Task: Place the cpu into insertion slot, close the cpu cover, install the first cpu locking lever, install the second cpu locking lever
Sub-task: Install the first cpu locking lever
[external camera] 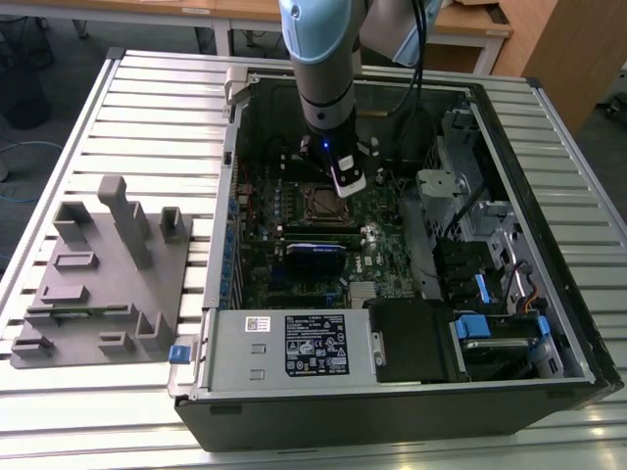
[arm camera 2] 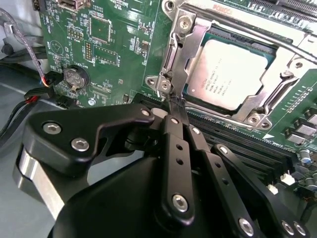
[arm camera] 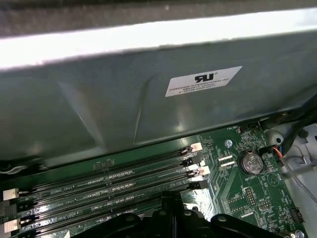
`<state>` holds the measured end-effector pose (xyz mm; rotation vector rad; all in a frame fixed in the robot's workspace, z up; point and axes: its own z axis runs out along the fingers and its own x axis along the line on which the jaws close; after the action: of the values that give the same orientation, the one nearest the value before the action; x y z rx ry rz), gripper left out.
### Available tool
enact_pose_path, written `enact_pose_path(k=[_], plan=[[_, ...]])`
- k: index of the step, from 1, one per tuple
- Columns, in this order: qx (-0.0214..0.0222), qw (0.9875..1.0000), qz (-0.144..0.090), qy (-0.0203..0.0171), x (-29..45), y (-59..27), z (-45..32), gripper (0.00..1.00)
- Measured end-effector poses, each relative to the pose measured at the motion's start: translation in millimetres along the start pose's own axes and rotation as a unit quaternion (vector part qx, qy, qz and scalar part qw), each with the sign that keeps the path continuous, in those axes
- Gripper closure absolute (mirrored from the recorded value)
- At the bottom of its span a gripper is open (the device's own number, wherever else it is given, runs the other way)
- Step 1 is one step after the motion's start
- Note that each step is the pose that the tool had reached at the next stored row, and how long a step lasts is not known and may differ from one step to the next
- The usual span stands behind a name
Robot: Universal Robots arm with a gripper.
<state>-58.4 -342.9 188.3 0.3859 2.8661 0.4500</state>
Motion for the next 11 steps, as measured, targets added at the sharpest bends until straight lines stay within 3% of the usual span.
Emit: enact_pose_path(k=[11], plan=[[-0.0035, 1.0, 0.0, -0.0007, 0.6, -3.0, 0.6, 0.9]])
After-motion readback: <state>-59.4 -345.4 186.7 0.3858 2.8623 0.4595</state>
